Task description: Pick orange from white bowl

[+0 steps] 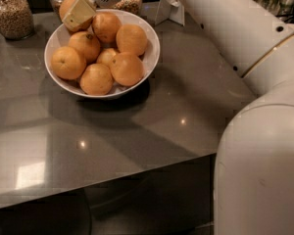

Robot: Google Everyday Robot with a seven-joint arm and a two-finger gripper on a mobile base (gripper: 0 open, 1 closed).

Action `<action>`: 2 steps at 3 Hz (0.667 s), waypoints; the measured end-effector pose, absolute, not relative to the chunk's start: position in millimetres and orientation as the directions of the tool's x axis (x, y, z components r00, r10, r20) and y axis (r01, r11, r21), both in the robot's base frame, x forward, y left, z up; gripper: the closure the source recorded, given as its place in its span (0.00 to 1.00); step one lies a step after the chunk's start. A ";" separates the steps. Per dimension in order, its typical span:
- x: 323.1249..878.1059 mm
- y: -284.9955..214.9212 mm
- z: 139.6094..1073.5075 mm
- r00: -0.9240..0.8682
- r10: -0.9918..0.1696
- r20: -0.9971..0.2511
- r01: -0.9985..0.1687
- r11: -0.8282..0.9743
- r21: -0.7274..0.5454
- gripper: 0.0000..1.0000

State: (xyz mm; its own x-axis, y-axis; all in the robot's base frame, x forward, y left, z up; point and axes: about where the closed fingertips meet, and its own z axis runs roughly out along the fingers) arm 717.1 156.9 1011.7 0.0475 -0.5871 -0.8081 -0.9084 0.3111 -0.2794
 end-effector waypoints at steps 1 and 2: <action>735.5 173.4 990.0 0.022 -0.582 -0.813 -0.930 0.287 -0.231 0.23; 740.2 174.1 984.2 0.025 -0.586 -0.810 -0.929 0.286 -0.235 0.23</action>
Offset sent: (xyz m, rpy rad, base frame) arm 0.0212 0.0152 -0.0184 0.0146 0.0625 0.0285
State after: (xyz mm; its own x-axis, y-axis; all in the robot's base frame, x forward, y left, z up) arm 740.2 174.1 984.2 0.0248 -0.5859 -0.8100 -0.9290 0.2857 -0.2351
